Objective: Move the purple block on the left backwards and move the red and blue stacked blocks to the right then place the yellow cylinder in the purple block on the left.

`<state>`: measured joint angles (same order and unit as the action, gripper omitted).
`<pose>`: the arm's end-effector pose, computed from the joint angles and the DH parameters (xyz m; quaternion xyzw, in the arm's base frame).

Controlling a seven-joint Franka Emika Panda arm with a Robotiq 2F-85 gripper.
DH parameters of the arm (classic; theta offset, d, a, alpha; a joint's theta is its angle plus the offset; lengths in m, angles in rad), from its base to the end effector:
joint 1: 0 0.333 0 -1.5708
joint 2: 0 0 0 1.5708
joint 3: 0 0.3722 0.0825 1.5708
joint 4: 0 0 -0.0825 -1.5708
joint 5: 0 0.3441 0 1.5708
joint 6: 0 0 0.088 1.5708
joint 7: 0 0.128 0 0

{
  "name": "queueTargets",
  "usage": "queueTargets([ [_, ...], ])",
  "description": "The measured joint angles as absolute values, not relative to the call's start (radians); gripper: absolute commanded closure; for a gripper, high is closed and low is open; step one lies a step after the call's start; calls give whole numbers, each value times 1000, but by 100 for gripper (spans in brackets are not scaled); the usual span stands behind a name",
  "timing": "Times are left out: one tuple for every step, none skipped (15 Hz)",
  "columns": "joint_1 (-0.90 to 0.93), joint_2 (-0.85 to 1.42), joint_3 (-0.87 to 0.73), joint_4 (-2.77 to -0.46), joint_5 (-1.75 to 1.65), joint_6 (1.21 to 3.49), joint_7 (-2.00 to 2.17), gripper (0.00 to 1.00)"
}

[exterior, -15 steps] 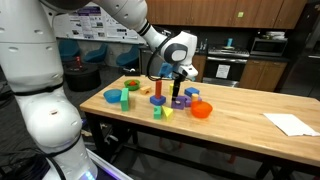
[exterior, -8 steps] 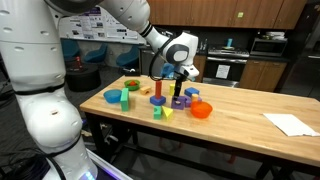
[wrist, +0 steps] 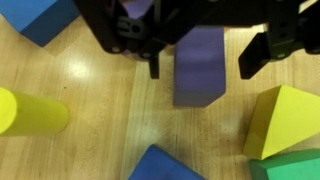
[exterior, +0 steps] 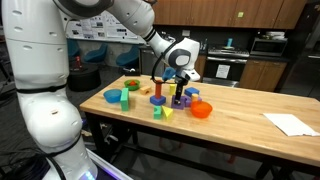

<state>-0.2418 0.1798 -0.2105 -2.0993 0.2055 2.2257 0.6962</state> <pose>0.4955 -0.2254 0.3932 -0.8017 0.5941 0.0308 0.0578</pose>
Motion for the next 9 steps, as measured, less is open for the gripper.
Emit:
queueTargets([
  [-242, 186, -212, -2096, 205, 2228, 696, 60],
  [-242, 191, -214, -2094, 205, 2231, 696, 67],
  [-242, 196, -215, -2091, 205, 2233, 696, 74],
  [-242, 199, -216, -2090, 205, 2235, 696, 82],
  [-242, 203, -216, -2087, 206, 2237, 696, 85],
  [-242, 204, -217, -2085, 206, 2238, 696, 85],
  [-242, 204, -217, -2083, 206, 2240, 696, 85],
  [-241, 204, -216, -2082, 206, 2245, 696, 85],
  [-240, 204, -216, -2081, 206, 2253, 695, 85],
])
